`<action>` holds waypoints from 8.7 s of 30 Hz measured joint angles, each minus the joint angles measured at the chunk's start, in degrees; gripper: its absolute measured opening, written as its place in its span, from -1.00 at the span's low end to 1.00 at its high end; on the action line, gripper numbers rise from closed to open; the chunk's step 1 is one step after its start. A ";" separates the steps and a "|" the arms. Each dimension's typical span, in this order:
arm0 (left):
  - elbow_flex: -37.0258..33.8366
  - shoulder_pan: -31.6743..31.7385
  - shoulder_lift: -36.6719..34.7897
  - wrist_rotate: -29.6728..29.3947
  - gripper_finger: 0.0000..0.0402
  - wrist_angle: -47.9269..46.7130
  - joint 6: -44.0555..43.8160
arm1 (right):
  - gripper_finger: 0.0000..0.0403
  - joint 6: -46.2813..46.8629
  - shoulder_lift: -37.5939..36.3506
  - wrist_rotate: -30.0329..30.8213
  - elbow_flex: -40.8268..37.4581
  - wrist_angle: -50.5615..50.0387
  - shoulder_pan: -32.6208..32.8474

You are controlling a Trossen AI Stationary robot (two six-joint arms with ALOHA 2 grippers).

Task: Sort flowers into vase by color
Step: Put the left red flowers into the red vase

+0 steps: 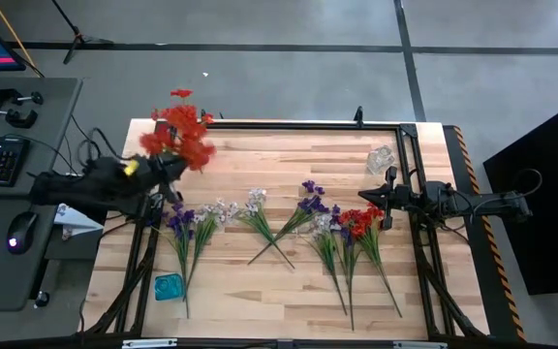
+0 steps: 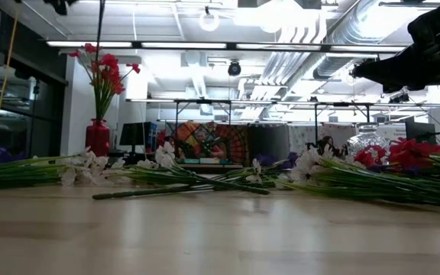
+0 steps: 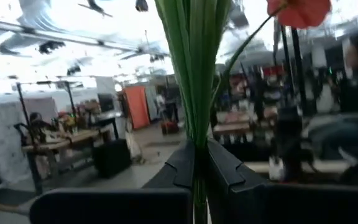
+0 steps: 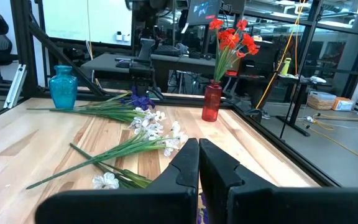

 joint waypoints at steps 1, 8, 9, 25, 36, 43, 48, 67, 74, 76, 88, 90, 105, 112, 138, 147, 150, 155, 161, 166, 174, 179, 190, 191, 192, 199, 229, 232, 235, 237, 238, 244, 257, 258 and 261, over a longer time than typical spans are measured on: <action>-0.78 0.10 0.13 -0.93 -1.00 -0.22 1.80 | -1.00 0.00 0.00 -0.01 0.00 0.00 0.01; -0.69 3.16 2.72 1.51 -1.00 -2.89 12.30 | -1.00 0.00 -0.01 -0.01 0.00 0.00 0.01; -0.69 3.50 2.67 2.20 -1.00 -2.97 11.27 | -1.00 0.00 -0.01 0.00 0.01 0.00 0.00; -0.67 17.25 7.20 2.47 -1.00 -4.02 7.37 | -1.00 0.00 -0.02 -0.01 0.00 0.00 0.00; -2.81 35.21 9.37 20.67 -1.00 -2.06 9.60 | -1.00 0.00 -0.02 -0.01 0.01 0.00 0.01; -6.17 37.24 9.40 22.20 -1.00 -1.63 12.01 | -1.00 0.00 -0.02 -0.02 0.00 0.00 0.01; -6.13 37.29 9.29 21.74 -1.00 -0.64 16.60 | -1.00 0.00 -0.02 -0.02 -0.01 0.00 0.01; -6.11 43.08 15.77 26.10 -1.00 7.46 19.60 | -1.00 0.00 -0.02 -0.02 -0.01 0.00 0.01; -6.11 44.15 18.98 27.63 -1.00 8.22 17.42 | -1.00 0.00 -0.02 0.00 0.00 0.00 0.00; -6.11 44.15 19.30 27.50 -1.00 8.29 17.00 | -1.00 0.00 -0.02 0.00 0.01 0.00 0.01; -6.11 44.15 19.30 22.57 -1.00 12.74 12.49 | -1.00 0.00 -0.02 -0.02 -0.01 0.00 0.01; -6.11 44.15 19.32 21.59 -1.00 12.68 12.51 | -1.00 0.00 -0.02 -0.01 -0.01 0.00 -0.01; -18.57 44.20 17.81 10.28 -1.00 35.82 5.28 | -1.00 0.00 -0.02 -0.02 -0.01 0.00 0.01; -18.57 44.22 17.83 0.12 -0.99 33.34 2.02 | -1.00 0.00 -0.02 -0.01 0.00 0.01 0.00; -18.57 44.22 17.83 -1.26 -0.32 32.25 -5.23 | -1.00 0.00 -0.02 0.00 -0.01 0.00 0.01; -18.52 41.59 15.70 -1.48 -0.01 32.28 -7.02 | -1.00 0.00 -0.02 0.00 -0.01 0.02 -0.01; -18.52 39.83 14.05 -1.51 0.05 31.53 -7.25 | -1.00 0.00 -0.02 0.00 0.00 0.00 0.00; -18.52 36.13 10.29 -4.57 0.10 29.27 -7.29 | -1.00 0.00 -0.02 0.00 0.01 0.00 0.00; -15.95 31.18 7.10 -8.86 0.10 22.94 -6.85 | -1.00 0.00 -0.02 -0.01 0.00 0.00 0.00; -11.62 26.99 6.82 -8.88 0.10 11.59 -9.08 | -1.00 0.00 -0.02 0.00 0.00 0.00 0.01; -3.26 20.22 7.04 -8.96 0.10 3.70 -8.39 | -1.00 0.00 -0.02 -0.01 0.01 0.00 0.01; 8.01 17.47 11.63 -20.73 0.06 0.26 -1.09 | -1.00 0.00 -0.02 0.00 0.00 0.00 0.01; 22.44 10.23 22.20 -16.39 0.04 -37.45 -39.00 | -1.00 0.00 -0.02 0.00 -0.01 0.00 0.01; 20.83 8.61 22.35 -16.76 0.04 -39.90 -43.90 | -1.00 0.00 -0.02 0.00 0.01 0.00 0.01; 18.92 6.73 22.36 -17.62 0.04 -41.69 -49.14 | -1.00 0.00 -0.02 0.00 0.01 0.00 0.01; 5.26 -2.07 25.46 -32.03 0.04 -41.08 -76.43 | -1.00 0.00 -0.02 0.00 0.00 0.00 -0.01; 21.57 6.60 37.07 -33.61 -0.23 -26.29 -42.23 | -1.00 0.00 -0.02 -0.02 0.00 0.00 0.00; 29.94 6.81 37.43 -36.60 -0.23 -40.96 -47.58 | -1.00 0.00 -0.01 -0.02 0.01 0.00 -0.01; 35.42 8.51 38.14 -36.26 -0.23 -54.04 -56.78 | -1.00 0.00 -0.01 -0.01 0.01 0.00 0.00; 36.39 9.57 38.42 -32.69 -0.23 -60.38 -65.72 | -1.00 0.00 -0.01 0.00 -0.01 0.00 0.00; 36.10 10.03 38.71 -30.22 -0.23 -63.55 -70.02 | -1.00 0.00 0.00 0.00 -0.01 0.00 0.01; 32.85 10.69 45.22 -22.84 -0.23 -76.73 -86.84 | -1.00 0.00 -0.02 -0.01 0.01 0.00 0.01; 33.80 23.22 60.64 -25.81 -0.23 -75.04 -81.79 | -1.00 0.00 0.00 -0.02 -0.01 0.00 0.01; 34.09 23.39 60.91 -26.29 -0.23 -74.98 -80.84 | -1.00 0.00 -0.02 -0.02 0.01 0.00 -0.01; 34.81 23.58 61.13 -28.74 -0.23 -75.39 -78.74 | -1.00 0.00 -0.01 -0.01 -0.01 0.00 0.01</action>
